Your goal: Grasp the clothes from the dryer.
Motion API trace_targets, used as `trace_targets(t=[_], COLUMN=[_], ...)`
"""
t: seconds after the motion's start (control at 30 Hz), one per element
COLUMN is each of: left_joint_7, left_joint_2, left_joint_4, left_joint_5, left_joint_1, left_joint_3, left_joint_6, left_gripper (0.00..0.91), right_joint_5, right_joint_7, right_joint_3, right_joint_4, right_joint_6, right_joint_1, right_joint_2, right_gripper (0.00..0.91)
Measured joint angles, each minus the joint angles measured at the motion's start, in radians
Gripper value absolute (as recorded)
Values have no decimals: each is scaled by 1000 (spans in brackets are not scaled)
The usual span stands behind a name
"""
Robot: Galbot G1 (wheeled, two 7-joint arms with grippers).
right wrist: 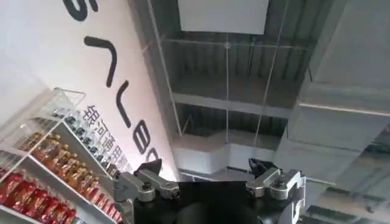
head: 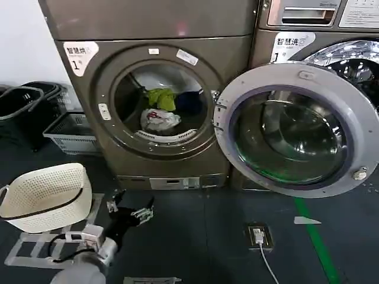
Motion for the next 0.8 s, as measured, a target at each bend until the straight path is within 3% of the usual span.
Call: trace_targets(t=[0.8], left_joint_7=[8], left_joint_2=[18], left_joint_4=[-22], left_joint_5=[12], left_joint_1=[-4], left_joint_3=[1], left_joint_6=[-15], left_gripper=[907], right_joint_5=[40], right_joint_7=[-29], right_joint_3=[10], right_joint_4=[-6], right_joint_6=[42], right_joint_1=[-14], right_joint_2=[12], right_gripper=[907])
